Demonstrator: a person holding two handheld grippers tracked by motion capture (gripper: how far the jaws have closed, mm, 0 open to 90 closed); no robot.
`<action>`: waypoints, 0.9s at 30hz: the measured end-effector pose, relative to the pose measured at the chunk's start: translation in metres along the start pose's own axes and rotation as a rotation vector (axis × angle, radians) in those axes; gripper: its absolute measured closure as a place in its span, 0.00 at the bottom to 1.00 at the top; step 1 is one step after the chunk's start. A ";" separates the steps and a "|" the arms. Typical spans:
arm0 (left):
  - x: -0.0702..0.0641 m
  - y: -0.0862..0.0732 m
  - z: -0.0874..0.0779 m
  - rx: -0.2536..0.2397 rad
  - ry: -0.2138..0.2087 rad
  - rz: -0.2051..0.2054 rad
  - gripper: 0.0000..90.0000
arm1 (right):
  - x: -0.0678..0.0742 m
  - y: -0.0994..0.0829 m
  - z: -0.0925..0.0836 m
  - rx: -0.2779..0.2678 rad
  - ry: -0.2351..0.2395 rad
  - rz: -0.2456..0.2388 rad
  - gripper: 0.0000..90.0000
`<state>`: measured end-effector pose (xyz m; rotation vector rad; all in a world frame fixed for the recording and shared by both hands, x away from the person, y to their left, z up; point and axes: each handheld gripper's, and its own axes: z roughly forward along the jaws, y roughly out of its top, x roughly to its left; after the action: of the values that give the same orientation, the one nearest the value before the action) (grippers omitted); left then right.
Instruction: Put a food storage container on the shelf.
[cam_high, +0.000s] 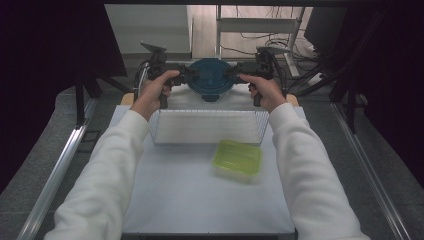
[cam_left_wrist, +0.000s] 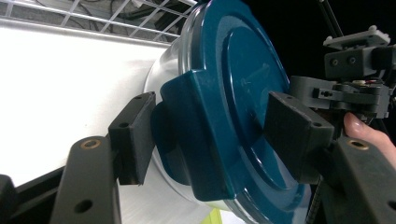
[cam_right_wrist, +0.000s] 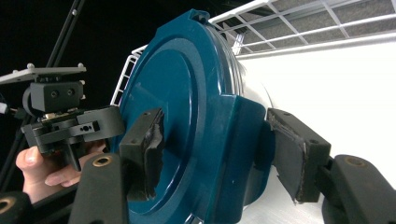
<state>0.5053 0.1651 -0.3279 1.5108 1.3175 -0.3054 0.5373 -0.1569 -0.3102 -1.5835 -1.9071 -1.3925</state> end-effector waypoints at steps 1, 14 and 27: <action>0.001 0.000 0.001 0.000 -0.001 -0.005 0.40 | -0.001 0.000 0.001 0.000 0.001 0.010 0.43; 0.004 -0.003 0.004 -0.044 -0.004 0.007 0.38 | 0.004 -0.004 0.006 -0.022 -0.053 -0.005 0.35; -0.022 -0.018 -0.023 -0.144 0.085 0.170 0.22 | 0.032 -0.017 -0.006 -0.057 -0.193 -0.254 0.15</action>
<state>0.4728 0.1680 -0.3114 1.5154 1.2404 -0.0371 0.5090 -0.1416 -0.2916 -1.5981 -2.2681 -1.4474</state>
